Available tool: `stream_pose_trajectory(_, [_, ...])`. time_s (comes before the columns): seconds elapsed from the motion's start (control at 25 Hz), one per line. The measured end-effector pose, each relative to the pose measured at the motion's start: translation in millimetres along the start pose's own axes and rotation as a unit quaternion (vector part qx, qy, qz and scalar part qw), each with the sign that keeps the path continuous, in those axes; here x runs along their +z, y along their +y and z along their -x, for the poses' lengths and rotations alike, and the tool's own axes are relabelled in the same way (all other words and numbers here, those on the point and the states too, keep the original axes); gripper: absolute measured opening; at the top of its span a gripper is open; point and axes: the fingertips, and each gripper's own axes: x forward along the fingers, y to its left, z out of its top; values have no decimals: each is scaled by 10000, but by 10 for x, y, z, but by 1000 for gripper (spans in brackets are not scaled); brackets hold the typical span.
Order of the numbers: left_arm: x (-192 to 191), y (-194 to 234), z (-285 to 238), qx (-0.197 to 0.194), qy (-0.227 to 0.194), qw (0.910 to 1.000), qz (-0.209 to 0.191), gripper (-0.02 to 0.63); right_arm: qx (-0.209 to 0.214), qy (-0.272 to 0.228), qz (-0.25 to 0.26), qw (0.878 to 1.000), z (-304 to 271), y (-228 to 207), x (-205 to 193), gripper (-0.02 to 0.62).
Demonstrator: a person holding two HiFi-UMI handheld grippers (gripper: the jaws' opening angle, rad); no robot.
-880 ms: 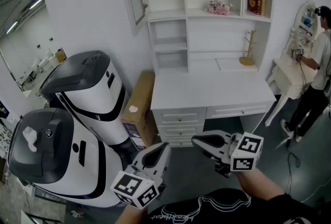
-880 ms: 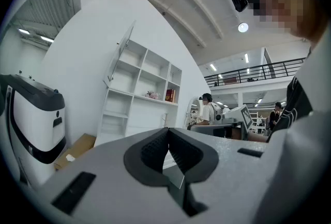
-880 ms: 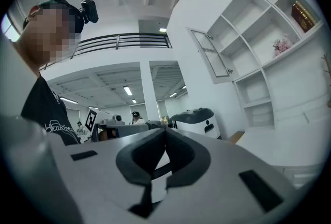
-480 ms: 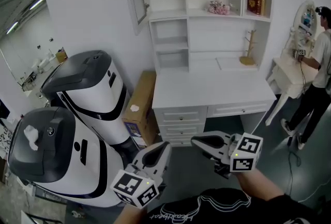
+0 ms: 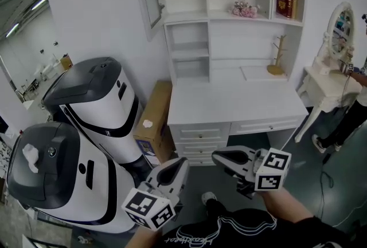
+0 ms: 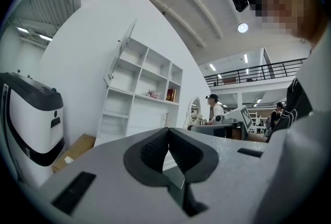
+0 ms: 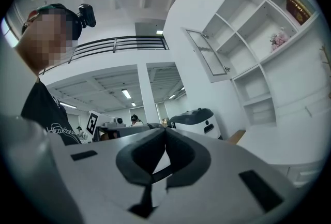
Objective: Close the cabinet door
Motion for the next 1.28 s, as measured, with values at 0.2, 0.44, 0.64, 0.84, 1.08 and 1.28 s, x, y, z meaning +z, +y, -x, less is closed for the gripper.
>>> stream_pose_trajectory(0.2, [35, 348, -318, 122, 40, 9999, 27, 5, 131, -42, -118, 9998, -236, -466, 83, 3])
stream_pose_trajectory(0.44, [156, 942, -878, 203, -17, 9997, 115, 5, 239, -91, -145, 9996, -627, -1213, 308, 3])
stream_pose_trajectory(0.64, [318, 1367, -1410, 167, -99, 9997, 173, 5, 313, -134, -74, 9994, -885, -1822, 564, 3])
stream_pose_trajectory(0.84, [492, 1661, -1859, 131, -178, 9995, 210, 5, 409, -152, -13, 9990, -1073, -2292, 781, 3])
stream_pose_trajectory(1.08, [647, 1862, -2126, 79, -264, 9995, 143, 5, 532, -154, 151, 9983, -1211, -2608, 975, 3])
stream_pose_trajectory(1.28, [719, 2052, -2183, 68, -327, 9988, 345, 6, 610, -131, 141, 9980, -1357, -2710, 1021, 3])
